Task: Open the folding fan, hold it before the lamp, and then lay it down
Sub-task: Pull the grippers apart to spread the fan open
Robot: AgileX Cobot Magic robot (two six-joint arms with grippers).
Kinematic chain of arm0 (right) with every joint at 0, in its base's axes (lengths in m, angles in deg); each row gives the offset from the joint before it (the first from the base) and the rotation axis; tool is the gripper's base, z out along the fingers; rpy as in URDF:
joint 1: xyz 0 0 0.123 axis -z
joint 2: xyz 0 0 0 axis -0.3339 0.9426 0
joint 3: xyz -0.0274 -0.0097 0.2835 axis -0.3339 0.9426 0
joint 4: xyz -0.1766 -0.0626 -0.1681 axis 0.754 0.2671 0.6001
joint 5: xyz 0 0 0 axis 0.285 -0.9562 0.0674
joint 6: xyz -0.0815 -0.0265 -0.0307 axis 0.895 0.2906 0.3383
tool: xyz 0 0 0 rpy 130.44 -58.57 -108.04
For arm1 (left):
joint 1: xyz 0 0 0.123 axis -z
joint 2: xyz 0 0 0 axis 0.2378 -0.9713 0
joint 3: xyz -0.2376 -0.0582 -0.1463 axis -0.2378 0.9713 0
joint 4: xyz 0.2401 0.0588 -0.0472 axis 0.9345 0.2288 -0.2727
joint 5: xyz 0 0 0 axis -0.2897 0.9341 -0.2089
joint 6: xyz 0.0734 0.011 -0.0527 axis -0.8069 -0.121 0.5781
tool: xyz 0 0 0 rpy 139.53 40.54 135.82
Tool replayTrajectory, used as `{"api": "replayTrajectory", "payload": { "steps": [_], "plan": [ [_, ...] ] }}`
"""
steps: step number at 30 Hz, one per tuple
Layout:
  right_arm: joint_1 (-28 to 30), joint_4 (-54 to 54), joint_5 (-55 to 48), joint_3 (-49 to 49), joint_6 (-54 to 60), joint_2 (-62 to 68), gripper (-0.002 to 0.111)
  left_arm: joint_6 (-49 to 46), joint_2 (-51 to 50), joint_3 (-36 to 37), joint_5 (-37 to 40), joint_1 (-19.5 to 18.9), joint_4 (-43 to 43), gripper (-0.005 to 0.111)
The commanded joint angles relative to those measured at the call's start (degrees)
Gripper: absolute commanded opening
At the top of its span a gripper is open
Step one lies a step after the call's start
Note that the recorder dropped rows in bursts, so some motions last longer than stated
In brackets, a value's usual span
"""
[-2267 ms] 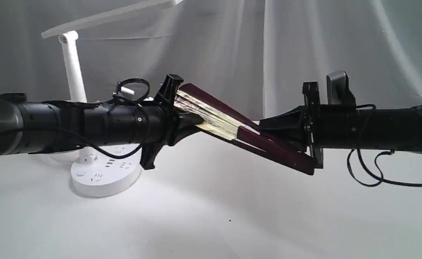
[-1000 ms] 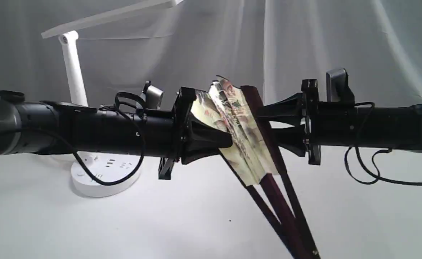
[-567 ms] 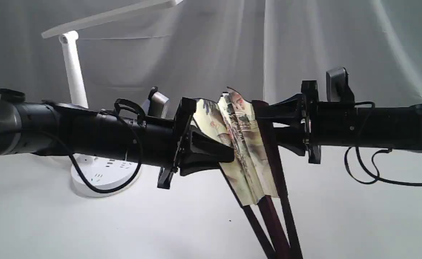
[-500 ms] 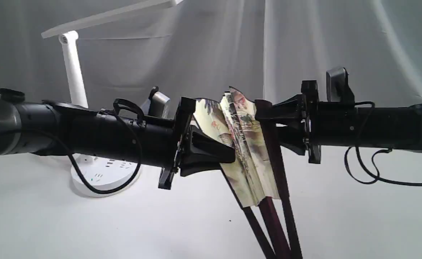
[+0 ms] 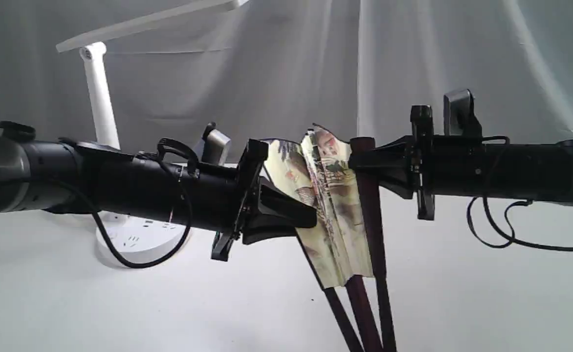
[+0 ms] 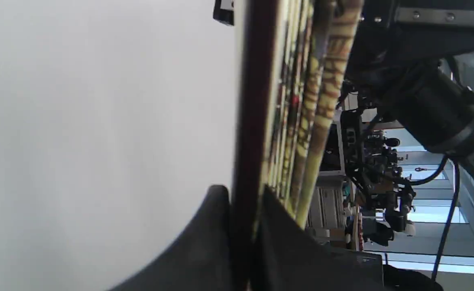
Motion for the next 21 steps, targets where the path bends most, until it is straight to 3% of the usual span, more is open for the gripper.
{"api": "replayTrajectory", "payload": {
  "steps": [1, 11, 21],
  "plan": [
    [0.0, 1.0, 0.2, 0.1, 1.6, -0.5, 0.000, 1.2, 0.2, -0.1, -2.8, -0.2, -5.3, 0.000],
    [0.0, -4.6, 0.2, 0.1, 3.7, -0.5, 0.000, -0.7, 0.2, -0.1, -9.5, -0.2, -13.4, 0.000],
    [0.0, -4.8, 0.2, 0.1, 4.3, -0.4, 0.000, -2.1, 0.2, -0.1, -12.3, -0.2, -13.8, 0.000]
  ]
}}
